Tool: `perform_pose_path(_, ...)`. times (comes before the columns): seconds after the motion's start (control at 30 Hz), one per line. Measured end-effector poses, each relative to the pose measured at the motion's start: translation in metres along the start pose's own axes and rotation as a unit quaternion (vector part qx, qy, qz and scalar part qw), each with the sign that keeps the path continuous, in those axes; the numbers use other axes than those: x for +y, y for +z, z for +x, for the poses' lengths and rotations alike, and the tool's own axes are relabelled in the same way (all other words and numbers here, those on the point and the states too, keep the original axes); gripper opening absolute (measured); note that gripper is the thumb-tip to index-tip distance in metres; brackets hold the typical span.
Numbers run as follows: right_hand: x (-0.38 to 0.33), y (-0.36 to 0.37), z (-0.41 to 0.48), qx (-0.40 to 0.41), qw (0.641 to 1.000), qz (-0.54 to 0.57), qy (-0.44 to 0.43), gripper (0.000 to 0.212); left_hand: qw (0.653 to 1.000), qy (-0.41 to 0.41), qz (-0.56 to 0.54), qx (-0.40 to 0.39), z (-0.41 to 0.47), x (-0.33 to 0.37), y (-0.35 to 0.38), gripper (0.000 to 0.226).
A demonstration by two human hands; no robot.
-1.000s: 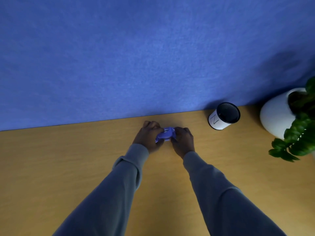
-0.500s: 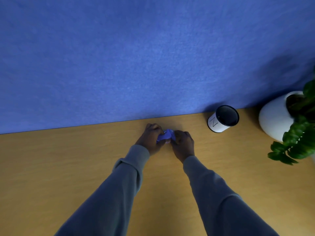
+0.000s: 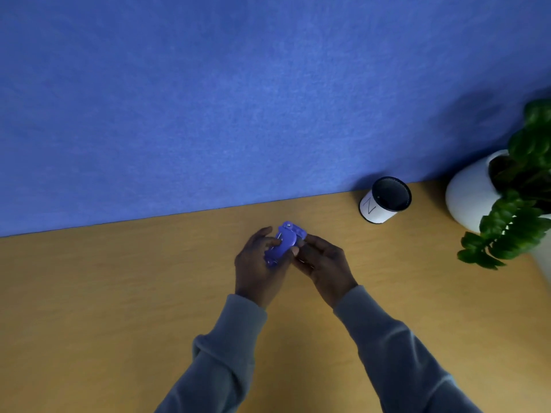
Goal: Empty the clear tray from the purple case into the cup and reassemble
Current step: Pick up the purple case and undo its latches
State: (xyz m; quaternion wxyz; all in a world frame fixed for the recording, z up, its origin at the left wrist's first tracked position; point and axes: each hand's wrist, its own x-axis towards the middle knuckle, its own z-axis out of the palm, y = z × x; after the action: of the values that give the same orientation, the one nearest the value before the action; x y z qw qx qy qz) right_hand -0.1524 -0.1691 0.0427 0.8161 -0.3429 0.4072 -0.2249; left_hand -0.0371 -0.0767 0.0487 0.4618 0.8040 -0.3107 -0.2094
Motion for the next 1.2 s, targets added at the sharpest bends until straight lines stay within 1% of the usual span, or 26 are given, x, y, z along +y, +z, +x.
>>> perform_pose_path(0.13, 0.011, -0.002, -0.021, -0.013, 0.999, -0.027, 0.025, 0.025, 0.998, -0.051, -0.017, 0.045, -0.041, 0.005, 0.002, 0.032)
perform_pose_path(0.23, 0.018, -0.006, -0.034, -0.011, 0.998, -0.051, 0.040, 0.026, 0.995, -0.087, -0.023, 0.048, -0.062, 0.006, -0.002, 0.031)
perform_pose_path(0.4, 0.007, -0.007, -0.048, -0.026, 0.995, -0.088, 0.042, 0.020, 0.983, -0.145, -0.103, 0.043, -0.068, 0.010, -0.019, 0.020)
perform_pose_path(0.5, -0.009, -0.005, -0.057, -0.042, 0.993, -0.106, 0.035, 0.023, 0.958, -0.204, -0.200, -0.004, -0.063, 0.013, -0.032, 0.018)
perform_pose_path(0.6, -0.023, -0.003, -0.068, -0.052, 0.992, -0.111, 0.027, 0.028, 0.931, -0.228, -0.277, -0.070, -0.061, 0.022, -0.043, 0.015)
perform_pose_path(0.67, -0.030, -0.002, -0.074, -0.060, 0.992, -0.111, 0.023, 0.029, 0.916, -0.236, -0.304, -0.112, -0.062, 0.026, -0.047, 0.013)
perform_pose_path(0.77, -0.030, -0.001, -0.081, -0.056, 0.992, -0.112, 0.022, 0.029, 0.906, -0.239, -0.311, -0.159, -0.065, 0.027, -0.049, 0.019)
perform_pose_path(0.9, -0.022, -0.001, -0.088, -0.037, 0.992, -0.116, 0.019, 0.027, 0.890, -0.252, -0.334, -0.180, -0.072, 0.023, -0.047, 0.038)
perform_pose_path(1.03, -0.017, -0.004, -0.092, -0.040, 0.988, -0.148, 0.000, 0.027, 0.872, -0.257, -0.369, -0.193, -0.078, 0.017, -0.047, 0.040)
perform_pose_path(1.1, -0.021, -0.005, -0.091, -0.046, 0.987, -0.152, -0.012, 0.022, 0.868, -0.256, -0.380, -0.190, -0.079, 0.017, -0.047, 0.043)
perform_pose_path(1.2, -0.034, -0.003, -0.087, -0.030, 0.989, -0.144, 0.004, 0.020, 0.868, -0.251, -0.385, -0.187, -0.080, 0.018, -0.047, 0.034)
